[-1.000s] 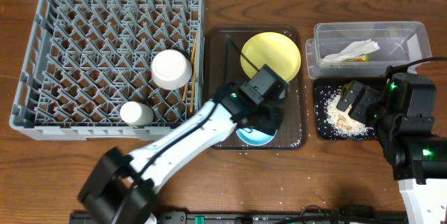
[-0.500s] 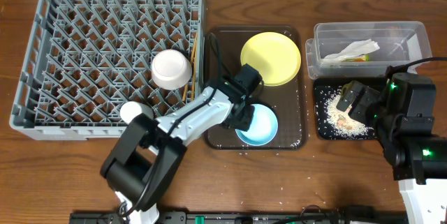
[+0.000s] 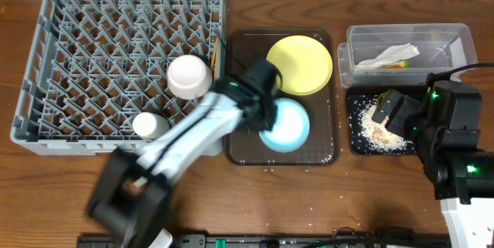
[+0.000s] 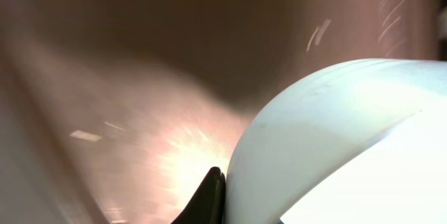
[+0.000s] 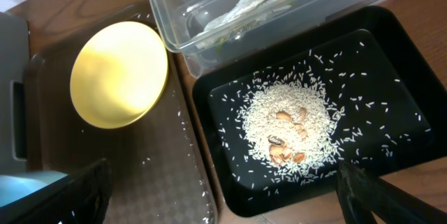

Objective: Sort waste into correct bins and load items into the dishwasher
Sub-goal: 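Carry the blue bowl into the rack's back-left area with the left gripper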

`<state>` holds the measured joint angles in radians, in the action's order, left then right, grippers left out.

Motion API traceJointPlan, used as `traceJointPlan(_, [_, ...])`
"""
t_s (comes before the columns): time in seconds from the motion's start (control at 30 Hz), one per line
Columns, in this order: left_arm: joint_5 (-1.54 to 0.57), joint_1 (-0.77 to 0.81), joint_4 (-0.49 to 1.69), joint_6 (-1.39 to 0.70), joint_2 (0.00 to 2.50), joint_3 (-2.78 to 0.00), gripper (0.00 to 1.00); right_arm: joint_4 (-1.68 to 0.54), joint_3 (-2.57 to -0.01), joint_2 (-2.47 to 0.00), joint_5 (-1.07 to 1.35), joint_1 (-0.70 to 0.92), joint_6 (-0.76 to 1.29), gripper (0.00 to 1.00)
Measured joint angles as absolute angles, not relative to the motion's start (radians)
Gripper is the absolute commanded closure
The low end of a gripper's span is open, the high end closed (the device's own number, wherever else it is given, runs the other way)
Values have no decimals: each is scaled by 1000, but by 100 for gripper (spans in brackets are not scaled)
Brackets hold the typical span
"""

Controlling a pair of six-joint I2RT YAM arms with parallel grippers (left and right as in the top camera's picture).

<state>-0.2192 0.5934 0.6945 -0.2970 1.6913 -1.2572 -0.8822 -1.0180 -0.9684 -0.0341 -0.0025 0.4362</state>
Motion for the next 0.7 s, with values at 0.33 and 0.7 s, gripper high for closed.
traceJointPlan(0.33, [656, 376, 731, -108, 1373, -1299, 93, -881, -1018, -968, -34, -2, 436, 1])
traceJointPlan(0.7, [1056, 145, 555, 130, 1568, -1298, 93, -882, -1018, -968, -35, -2, 436, 1])
